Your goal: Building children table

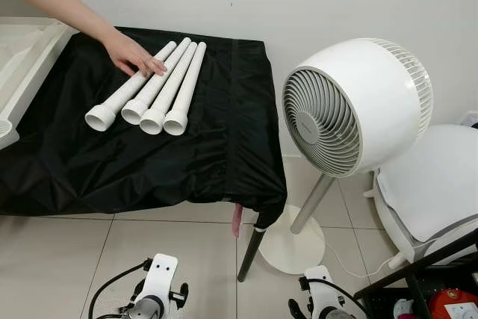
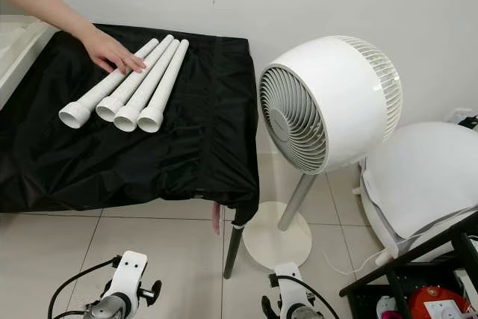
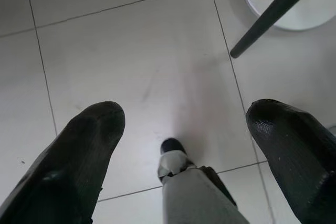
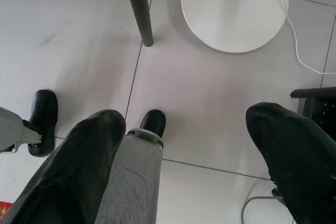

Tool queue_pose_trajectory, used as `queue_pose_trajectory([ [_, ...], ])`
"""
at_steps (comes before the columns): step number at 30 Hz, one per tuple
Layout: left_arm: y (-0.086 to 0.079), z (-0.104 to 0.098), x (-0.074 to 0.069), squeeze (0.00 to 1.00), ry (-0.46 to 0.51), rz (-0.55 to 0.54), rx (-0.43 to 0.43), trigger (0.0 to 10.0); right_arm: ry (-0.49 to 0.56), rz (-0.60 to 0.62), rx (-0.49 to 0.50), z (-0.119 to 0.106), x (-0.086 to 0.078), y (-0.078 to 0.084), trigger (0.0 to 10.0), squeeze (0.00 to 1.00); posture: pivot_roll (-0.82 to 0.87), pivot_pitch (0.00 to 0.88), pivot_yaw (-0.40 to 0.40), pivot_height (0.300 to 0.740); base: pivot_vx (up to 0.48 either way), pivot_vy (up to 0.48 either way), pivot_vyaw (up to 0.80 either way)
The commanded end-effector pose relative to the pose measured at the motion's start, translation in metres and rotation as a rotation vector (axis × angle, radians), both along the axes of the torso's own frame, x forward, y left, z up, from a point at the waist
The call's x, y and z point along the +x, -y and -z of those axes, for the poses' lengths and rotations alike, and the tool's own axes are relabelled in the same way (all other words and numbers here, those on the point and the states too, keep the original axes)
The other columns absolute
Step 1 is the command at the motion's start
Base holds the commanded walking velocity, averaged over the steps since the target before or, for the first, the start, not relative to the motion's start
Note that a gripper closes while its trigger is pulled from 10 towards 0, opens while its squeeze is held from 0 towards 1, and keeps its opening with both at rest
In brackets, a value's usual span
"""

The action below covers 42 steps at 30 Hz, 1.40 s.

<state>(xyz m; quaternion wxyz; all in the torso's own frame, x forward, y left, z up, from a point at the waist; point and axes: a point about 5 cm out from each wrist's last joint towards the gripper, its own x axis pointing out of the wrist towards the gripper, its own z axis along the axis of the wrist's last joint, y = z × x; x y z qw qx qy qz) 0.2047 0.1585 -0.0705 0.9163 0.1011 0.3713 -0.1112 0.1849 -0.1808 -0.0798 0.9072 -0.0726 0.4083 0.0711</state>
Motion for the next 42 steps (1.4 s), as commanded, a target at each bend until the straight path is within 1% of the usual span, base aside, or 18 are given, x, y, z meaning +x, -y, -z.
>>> queue_pose_trajectory([
  [1,-0.004,0.001,-0.002,0.0,0.006,-0.02,0.051,10.0,-0.01,0.0,-0.013,0.002,-0.005,0.001,10.0,0.0,0.11,0.001,-0.023,0.74,0.0,0.0,0.0],
  [3,-0.004,0.001,-0.002,0.0,0.006,-0.02,0.051,10.0,-0.01,0.0,-0.013,0.002,-0.005,0.001,10.0,0.0,0.11,0.001,-0.023,0.74,0.0,0.0,0.0],
  [4,-0.005,0.0,0.0,0.0,0.018,-0.003,0.087,10.0,-0.005,0.004,-0.016,0.002,-0.004,0.001,10.0,0.0,0.11,0.0,-0.016,0.74,0.0,0.0,0.0],
  [10,-0.008,-0.004,0.007,0.0,0.03,-0.041,0.062,10.0,0.022,0.031,-0.023,-0.001,0.002,0.004,10.0,0.0,0.1,0.0,0.028,0.74,0.0,0.0,0.0],
  [12,-0.009,-0.004,0.007,0.0,0.04,-0.036,0.082,10.0,0.026,0.028,-0.027,-0.002,0.002,0.004,10.0,0.0,0.1,0.0,0.034,0.74,0.0,0.0,0.0],
  [13,-0.008,-0.004,0.007,0.0,0.033,-0.031,0.07,10.0,0.027,0.028,-0.027,-0.002,0.002,0.004,10.0,0.0,0.09,0.0,0.039,0.74,0.0,0.0,0.0],
  [19,-0.006,-0.005,0.008,0.0,0.039,-0.006,0.064,10.0,0.036,0.016,-0.035,-0.001,0.001,0.001,10.0,0.0,0.08,0.0,0.029,0.74,0.0,0.0,0.0],
  [21,-0.006,-0.005,0.009,0.0,0.036,-0.021,0.043,10.0,0.047,-0.009,-0.049,-0.002,0.001,-0.002,10.0,0.0,0.08,0.0,0.016,0.74,0.0,0.0,0.0],
  [23,-0.006,-0.007,0.011,0.0,0.054,-0.011,0.068,10.0,0.056,-0.035,-0.077,-0.002,0.001,-0.002,10.0,0.0,0.08,0.0,0.003,0.74,0.0,0.0,0.0],
  [30,-0.003,-0.009,0.013,0.0,0.076,-0.013,0.031,10.0,0.047,-0.045,-0.054,-0.001,0.0,-0.003,10.0,0.0,0.08,0.009,-0.016,0.74,0.0,0.0,0.0],
  [31,-0.003,-0.009,0.014,0.0,0.092,-0.004,0.087,10.0,0.05,-0.047,-0.059,-0.001,0.0,-0.003,10.0,0.0,0.08,0.011,-0.019,0.74,0.0,0.0,0.0],
  [32,-0.003,-0.009,0.014,0.0,0.092,-0.004,0.087,10.0,0.05,-0.047,-0.059,-0.001,0.0,-0.003,10.0,0.0,0.08,0.011,-0.019,0.74,0.0,0.0,0.0],
  [33,-0.003,-0.01,0.014,0.0,0.116,0.011,0.126,10.0,0.056,-0.047,-0.07,-0.002,0.001,-0.001,10.0,0.0,0.08,0.011,-0.021,0.74,0.0,0.0,0.0],
  [36,0.0,-0.01,0.013,0.0,0.137,0.036,0.132,10.0,0.056,-0.047,-0.063,-0.002,0.001,-0.001,10.0,0.0,0.09,0.009,-0.02,0.74,0.0,0.0,0.0],
  [37,0.001,-0.01,0.012,0.0,0.152,0.064,0.182,10.0,0.06,-0.045,-0.071,-0.003,0.003,0.0,10.0,0.0,0.09,0.009,-0.02,0.74,0.0,0.0,0.0],
  [40,0.003,-0.009,0.009,0.0,0.137,0.068,0.141,10.0,0.067,-0.048,-0.078,-0.004,0.005,-0.001,10.0,0.0,0.09,0.007,-0.018,0.74,0.0,0.0,0.0],
  [41,0.004,-0.008,0.008,0.0,0.134,0.081,0.152,10.0,0.071,-0.05,-0.086,-0.004,0.006,-0.001,10.0,0.0,0.09,0.007,-0.018,0.74,0.0,0.0,0.0],
  [42,0.003,-0.006,0.007,0.0,0.115,0.092,0.194,10.0,0.072,-0.047,-0.089,-0.005,0.006,-0.001,10.0,0.0,0.09,0.002,-0.015,0.74,0.0,0.0,0.0],
])
